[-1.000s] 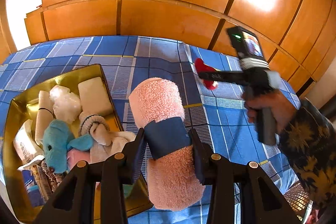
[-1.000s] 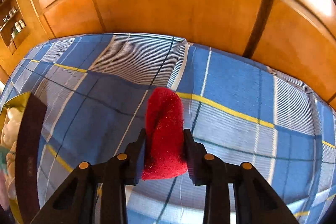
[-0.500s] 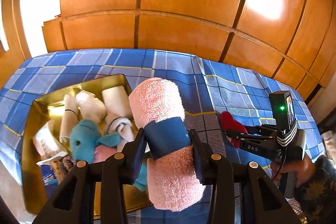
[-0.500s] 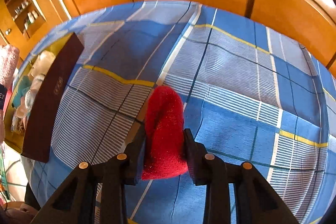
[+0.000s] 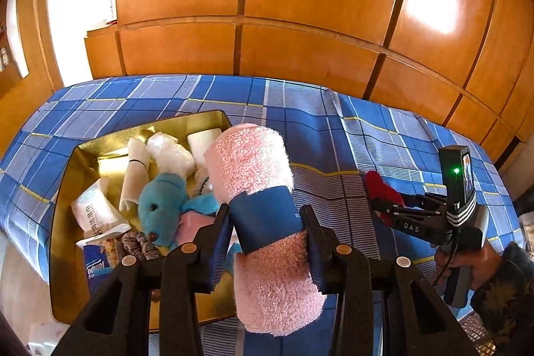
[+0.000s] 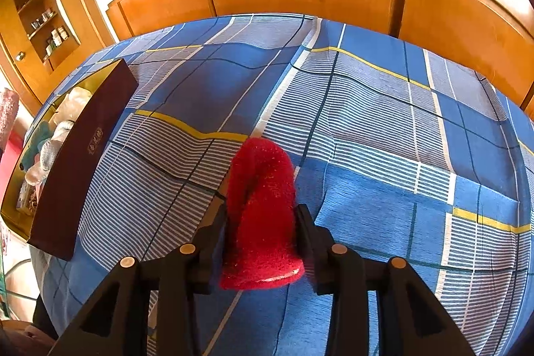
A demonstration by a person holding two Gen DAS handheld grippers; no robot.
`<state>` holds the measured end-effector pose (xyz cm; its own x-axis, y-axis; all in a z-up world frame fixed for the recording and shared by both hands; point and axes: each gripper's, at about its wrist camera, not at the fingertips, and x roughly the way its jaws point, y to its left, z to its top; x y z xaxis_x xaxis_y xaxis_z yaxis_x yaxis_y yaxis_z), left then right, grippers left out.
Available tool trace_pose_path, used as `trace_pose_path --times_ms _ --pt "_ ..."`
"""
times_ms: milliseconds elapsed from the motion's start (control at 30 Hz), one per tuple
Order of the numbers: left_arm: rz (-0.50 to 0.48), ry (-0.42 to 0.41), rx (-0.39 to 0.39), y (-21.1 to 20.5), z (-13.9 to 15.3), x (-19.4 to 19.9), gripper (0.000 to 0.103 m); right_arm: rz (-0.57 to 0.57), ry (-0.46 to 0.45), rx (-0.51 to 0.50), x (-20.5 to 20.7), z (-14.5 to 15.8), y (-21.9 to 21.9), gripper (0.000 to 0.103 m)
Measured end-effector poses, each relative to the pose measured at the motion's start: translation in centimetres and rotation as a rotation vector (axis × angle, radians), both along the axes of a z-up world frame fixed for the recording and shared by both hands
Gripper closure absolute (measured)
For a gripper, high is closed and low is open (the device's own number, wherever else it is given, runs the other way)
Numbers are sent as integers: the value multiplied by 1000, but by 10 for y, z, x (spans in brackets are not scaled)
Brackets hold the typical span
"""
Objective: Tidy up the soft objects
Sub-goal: 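Lower the pink towel into the tray and open the left tool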
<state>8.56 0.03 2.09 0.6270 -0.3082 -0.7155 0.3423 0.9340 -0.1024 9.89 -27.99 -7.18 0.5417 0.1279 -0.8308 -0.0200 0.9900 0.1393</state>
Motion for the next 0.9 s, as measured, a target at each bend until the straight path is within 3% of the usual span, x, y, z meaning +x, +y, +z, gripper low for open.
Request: trace_pose_path --times_ms 400,667,800,900 --pt "71 1 -26 33 6 1 62 23 -8 -68 0 -1 9 61" --pt "303 10 -107 129 20 7 62 34 -15 -98 0 -1 13 61" --pt "421 42 -128 174 11 6 62 40 -18 -102 -1 0 13 61" --pt "456 108 -169 191 -5 6 62 39 -23 -101 -1 0 13 61"
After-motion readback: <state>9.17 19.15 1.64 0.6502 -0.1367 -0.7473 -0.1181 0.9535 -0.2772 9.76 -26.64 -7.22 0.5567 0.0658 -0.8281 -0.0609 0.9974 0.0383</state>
